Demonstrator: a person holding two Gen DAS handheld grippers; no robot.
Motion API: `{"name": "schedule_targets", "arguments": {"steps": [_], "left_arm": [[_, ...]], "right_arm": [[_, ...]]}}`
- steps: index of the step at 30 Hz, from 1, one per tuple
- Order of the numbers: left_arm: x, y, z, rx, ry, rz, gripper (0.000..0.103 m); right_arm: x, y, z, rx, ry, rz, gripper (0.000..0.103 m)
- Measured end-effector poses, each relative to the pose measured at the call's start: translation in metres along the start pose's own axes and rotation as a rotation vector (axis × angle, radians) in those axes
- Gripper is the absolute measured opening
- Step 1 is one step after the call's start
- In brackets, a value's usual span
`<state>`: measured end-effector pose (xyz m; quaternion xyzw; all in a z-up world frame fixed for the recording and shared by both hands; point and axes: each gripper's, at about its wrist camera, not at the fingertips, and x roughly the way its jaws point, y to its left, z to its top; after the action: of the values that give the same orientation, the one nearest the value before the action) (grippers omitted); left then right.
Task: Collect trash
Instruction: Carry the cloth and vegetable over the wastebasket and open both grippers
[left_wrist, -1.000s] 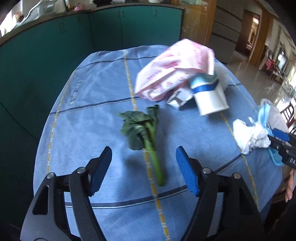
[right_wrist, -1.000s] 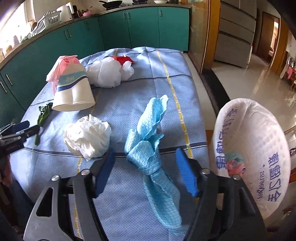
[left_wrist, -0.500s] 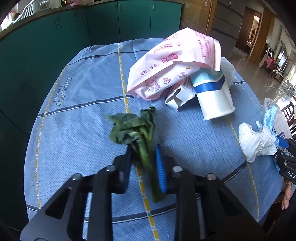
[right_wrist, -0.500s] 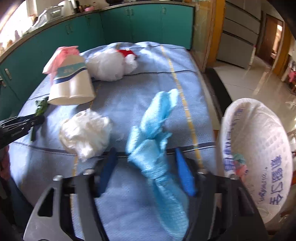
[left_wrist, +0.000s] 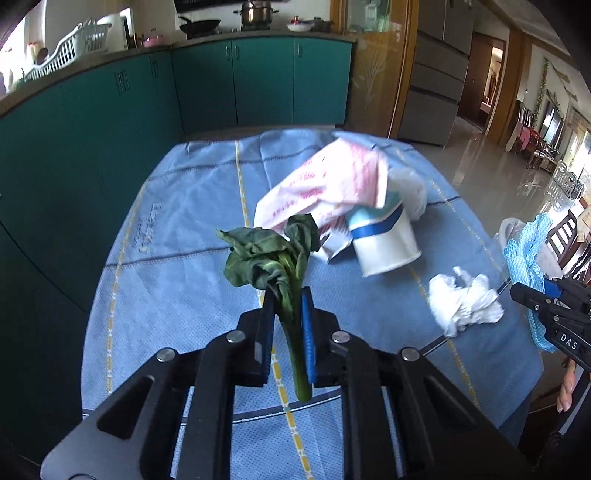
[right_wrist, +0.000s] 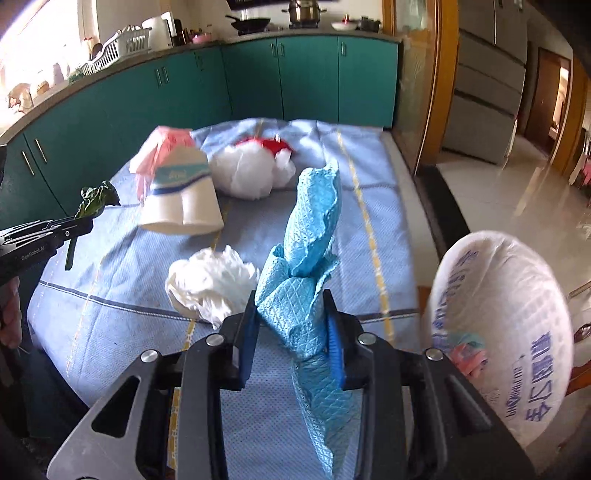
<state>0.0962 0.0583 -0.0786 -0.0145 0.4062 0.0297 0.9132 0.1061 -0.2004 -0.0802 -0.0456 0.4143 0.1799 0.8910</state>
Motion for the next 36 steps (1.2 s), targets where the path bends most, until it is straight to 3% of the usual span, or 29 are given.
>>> {"name": "schedule_targets", "arguments": {"steps": [16,27,36], "left_arm": [[-0.061,-0.035,0.028,0.085,-0.171,0.026,0.015],[-0.068,-0.101,0.045,0.197,-0.223,-0.049,0.015],[-0.044,-0.174,0.05,0.296,-0.181,-0.178,0.015]], "right_arm": [[-0.063,-0.027,0.025,0.016,-0.174,-0.046,0.033],[-0.097,-0.103,0.011,0.16,-0.24,-0.191,0.033],[-0.111,-0.165,-0.023,0.303,-0.228,-0.293,0.033]]}}
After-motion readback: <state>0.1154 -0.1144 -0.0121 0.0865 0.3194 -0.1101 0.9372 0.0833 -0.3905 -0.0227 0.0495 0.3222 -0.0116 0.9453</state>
